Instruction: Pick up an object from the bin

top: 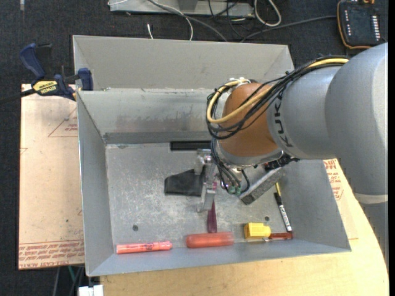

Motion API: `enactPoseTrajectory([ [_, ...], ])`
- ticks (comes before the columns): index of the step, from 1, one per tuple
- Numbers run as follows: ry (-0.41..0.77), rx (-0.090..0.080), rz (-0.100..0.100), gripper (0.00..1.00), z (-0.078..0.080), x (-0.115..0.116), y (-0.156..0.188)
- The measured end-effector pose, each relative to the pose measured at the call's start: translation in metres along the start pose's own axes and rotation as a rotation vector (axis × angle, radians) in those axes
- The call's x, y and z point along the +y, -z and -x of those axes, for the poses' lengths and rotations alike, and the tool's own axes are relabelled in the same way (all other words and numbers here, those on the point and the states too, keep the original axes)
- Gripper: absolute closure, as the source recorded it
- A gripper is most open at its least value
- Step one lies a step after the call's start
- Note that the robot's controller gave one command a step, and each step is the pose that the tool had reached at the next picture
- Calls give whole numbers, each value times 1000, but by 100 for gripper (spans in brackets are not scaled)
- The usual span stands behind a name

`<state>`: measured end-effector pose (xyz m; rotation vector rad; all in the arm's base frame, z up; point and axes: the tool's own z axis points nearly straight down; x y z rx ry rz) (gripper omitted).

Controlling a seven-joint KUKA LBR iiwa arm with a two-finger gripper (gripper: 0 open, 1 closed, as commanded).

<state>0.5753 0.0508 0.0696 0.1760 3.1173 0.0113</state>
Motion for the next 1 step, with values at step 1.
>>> enactPoseTrajectory([
  [1, -113, 13, -4, 100, 8, 3, 2],
])
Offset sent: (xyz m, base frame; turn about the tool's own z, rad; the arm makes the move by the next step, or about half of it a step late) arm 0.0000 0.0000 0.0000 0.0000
